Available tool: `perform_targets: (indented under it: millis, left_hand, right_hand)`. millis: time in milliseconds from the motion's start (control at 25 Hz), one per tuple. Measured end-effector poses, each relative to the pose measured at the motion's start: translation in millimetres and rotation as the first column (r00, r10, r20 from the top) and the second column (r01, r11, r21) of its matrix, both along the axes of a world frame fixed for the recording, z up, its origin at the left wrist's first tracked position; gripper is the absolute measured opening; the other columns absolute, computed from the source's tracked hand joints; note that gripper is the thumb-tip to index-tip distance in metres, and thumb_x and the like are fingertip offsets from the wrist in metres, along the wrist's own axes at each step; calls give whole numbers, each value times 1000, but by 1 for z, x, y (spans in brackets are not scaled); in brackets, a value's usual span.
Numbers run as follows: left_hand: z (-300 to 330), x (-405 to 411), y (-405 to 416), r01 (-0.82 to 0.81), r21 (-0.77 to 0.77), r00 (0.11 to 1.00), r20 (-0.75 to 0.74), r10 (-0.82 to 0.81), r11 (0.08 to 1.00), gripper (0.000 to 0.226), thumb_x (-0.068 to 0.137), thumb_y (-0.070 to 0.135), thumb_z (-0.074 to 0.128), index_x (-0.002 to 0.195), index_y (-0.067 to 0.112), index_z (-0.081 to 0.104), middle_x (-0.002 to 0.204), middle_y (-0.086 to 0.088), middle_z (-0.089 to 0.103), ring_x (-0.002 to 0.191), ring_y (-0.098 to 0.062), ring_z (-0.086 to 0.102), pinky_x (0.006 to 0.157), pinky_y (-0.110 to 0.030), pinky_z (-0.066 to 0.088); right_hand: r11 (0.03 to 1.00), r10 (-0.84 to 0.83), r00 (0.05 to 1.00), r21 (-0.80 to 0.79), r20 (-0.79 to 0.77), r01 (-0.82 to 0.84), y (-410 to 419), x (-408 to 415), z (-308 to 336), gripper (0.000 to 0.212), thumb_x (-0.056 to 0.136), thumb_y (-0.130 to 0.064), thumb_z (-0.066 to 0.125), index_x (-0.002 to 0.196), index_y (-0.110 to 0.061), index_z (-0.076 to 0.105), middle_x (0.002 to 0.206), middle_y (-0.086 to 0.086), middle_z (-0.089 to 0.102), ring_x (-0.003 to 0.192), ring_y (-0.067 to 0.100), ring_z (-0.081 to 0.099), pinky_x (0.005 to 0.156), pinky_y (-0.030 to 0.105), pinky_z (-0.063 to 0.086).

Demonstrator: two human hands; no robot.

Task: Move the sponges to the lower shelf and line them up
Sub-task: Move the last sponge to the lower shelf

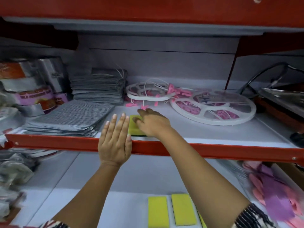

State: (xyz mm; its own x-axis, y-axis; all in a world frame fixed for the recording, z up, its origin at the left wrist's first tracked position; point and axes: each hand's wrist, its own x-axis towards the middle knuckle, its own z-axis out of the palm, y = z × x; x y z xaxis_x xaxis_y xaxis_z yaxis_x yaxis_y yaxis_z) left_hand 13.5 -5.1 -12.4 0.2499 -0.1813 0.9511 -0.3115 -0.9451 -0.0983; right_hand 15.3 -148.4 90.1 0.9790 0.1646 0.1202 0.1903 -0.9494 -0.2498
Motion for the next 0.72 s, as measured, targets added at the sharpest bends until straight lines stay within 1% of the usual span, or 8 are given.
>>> perform_targets:
  millis: [120, 240, 320, 360, 440, 520, 600, 720]
  left_hand:
    - [1, 1, 0, 4, -3, 1000, -4, -4, 1000, 50, 98, 25, 25, 138, 3, 46, 143, -11, 46, 138, -27, 32, 110, -45, 32]
    - [0, 1, 0, 16, -6, 1000, -5, -16, 1000, 50, 98, 26, 23, 138, 4, 45, 143, -11, 45, 138, -27, 32, 110, -45, 32]
    - [-1, 2, 0, 21, -12, 1000, -3, -21, 1000, 51, 99, 26, 22, 138, 4, 45, 143, -10, 45, 138, -27, 33, 110, -46, 32]
    - [-1, 3, 0, 21, -13, 1000, -2, -21, 1000, 51, 99, 26, 22, 139, 4, 45, 143, -10, 44, 138, -27, 32, 110, -45, 32]
    - [-1, 3, 0, 16, -7, 1000, -3, -16, 1000, 51, 98, 26, 22, 139, 5, 44, 144, -10, 44, 139, -27, 31, 112, -44, 30]
    - [-1, 3, 1, 9, 0, 1000, -8, -9, 1000, 51, 98, 26, 23, 140, 4, 43, 144, -10, 44, 139, -27, 31, 113, -43, 29]
    - [-1, 3, 1, 9, 3, 1000, -16, -9, 1000, 51, 97, 26, 24, 140, 4, 43, 144, -10, 44, 140, -27, 30, 113, -44, 29]
    - [-1, 2, 1, 10, 6, 1000, -21, -10, 1000, 51, 98, 26, 23, 140, 4, 43, 144, -11, 44, 139, -27, 30, 113, -44, 28]
  right_hand:
    - [998, 47, 994, -32, -99, -51, 8, 10, -6, 44, 97, -44, 29, 131, -21, 46, 134, 10, 49, 122, 29, 47, 91, 40, 40]
    - [999, 27, 994, -42, -107, -32, -15, 5, -7, 42, 96, -36, 33, 133, -20, 44, 137, 8, 48, 123, 28, 46, 93, 40, 41]
    - [999, -21, 995, -39, -94, 18, -34, 2, -3, 43, 95, -35, 34, 135, -21, 42, 140, 7, 47, 123, 28, 46, 90, 37, 40]
    - [999, -45, 996, -29, -72, 43, -39, 1, -2, 44, 95, -38, 34, 135, -22, 42, 139, 8, 47, 122, 29, 47, 88, 36, 40]
    - [995, -100, 994, 14, -39, 101, -37, 0, -1, 53, 92, -53, 35, 137, -25, 40, 141, 7, 45, 124, 31, 46, 91, 38, 41]
    - [988, -154, 985, -9, -79, 153, -27, 2, -2, 67, 84, -65, 42, 138, -26, 39, 138, 8, 45, 123, 32, 47, 92, 40, 43]
    - [984, -176, 979, -45, -103, 172, -19, 4, -8, 61, 80, -57, 53, 129, -22, 44, 129, 10, 49, 114, 32, 51, 81, 36, 43]
    - [977, -206, 979, 55, -9, 206, -21, -5, -7, 49, 79, -41, 56, 123, -20, 47, 122, 12, 51, 108, 35, 53, 74, 33, 39]
